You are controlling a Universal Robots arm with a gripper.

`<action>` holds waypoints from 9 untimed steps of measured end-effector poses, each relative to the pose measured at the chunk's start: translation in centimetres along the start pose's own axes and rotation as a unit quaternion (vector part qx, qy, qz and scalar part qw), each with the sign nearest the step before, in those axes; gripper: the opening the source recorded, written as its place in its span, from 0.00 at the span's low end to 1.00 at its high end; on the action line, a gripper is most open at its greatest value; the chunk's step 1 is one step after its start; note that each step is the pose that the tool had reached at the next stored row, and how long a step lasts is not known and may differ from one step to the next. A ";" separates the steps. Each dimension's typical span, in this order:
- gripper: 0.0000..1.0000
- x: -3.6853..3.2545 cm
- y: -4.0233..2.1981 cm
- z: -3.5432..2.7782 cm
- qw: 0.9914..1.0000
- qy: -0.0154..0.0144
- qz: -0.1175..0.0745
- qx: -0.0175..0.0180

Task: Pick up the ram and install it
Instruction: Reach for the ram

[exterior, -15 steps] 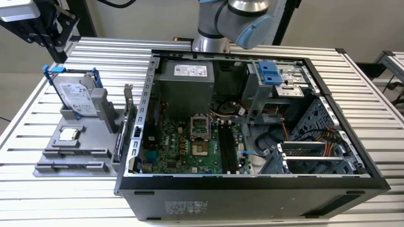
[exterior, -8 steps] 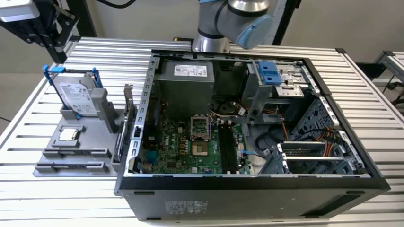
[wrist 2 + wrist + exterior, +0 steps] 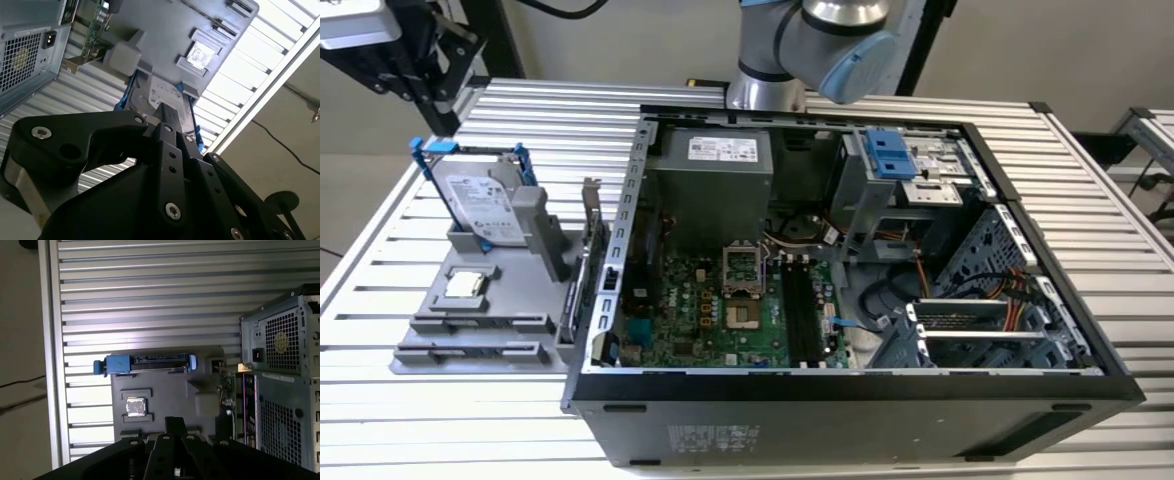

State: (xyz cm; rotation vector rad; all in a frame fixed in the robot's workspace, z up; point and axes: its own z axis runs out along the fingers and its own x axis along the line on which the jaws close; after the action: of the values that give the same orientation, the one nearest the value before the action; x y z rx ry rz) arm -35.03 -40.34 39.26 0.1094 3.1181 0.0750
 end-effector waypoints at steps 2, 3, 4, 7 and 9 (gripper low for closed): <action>0.00 -0.01 -0.11 0.00 1.000 0.000 0.000 0.000; 0.00 -0.01 -0.16 -0.01 1.000 0.000 0.000 0.000; 0.00 -0.01 -0.21 -0.01 1.000 0.000 0.000 0.000; 0.00 -0.02 -0.36 -0.02 1.000 0.000 0.000 0.000; 0.00 -0.03 -0.46 -0.02 1.000 0.000 0.000 0.000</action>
State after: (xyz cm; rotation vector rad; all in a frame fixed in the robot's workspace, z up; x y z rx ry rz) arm -35.03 -40.81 39.26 0.1094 3.1181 0.0750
